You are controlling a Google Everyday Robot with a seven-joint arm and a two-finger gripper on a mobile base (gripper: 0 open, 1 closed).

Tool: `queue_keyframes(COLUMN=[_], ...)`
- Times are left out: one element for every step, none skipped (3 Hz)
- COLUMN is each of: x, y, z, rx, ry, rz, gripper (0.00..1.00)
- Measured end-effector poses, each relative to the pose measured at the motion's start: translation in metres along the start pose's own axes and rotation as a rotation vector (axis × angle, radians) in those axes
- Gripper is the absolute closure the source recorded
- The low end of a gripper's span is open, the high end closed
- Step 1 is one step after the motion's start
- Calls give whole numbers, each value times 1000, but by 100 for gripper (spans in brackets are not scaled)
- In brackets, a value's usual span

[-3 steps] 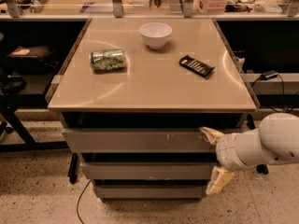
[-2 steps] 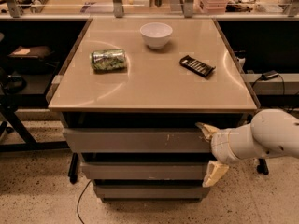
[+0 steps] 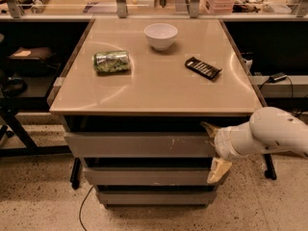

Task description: Open top drawer

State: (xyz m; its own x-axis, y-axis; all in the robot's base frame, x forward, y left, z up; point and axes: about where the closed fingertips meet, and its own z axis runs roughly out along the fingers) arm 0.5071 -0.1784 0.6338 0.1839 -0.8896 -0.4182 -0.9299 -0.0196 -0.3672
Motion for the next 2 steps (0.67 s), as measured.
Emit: queue_keyframes(x=[0, 0], y=[0, 0], z=[1, 1], rx=[0, -1], ry=[0, 0], rz=[0, 0], gripper=[20, 42])
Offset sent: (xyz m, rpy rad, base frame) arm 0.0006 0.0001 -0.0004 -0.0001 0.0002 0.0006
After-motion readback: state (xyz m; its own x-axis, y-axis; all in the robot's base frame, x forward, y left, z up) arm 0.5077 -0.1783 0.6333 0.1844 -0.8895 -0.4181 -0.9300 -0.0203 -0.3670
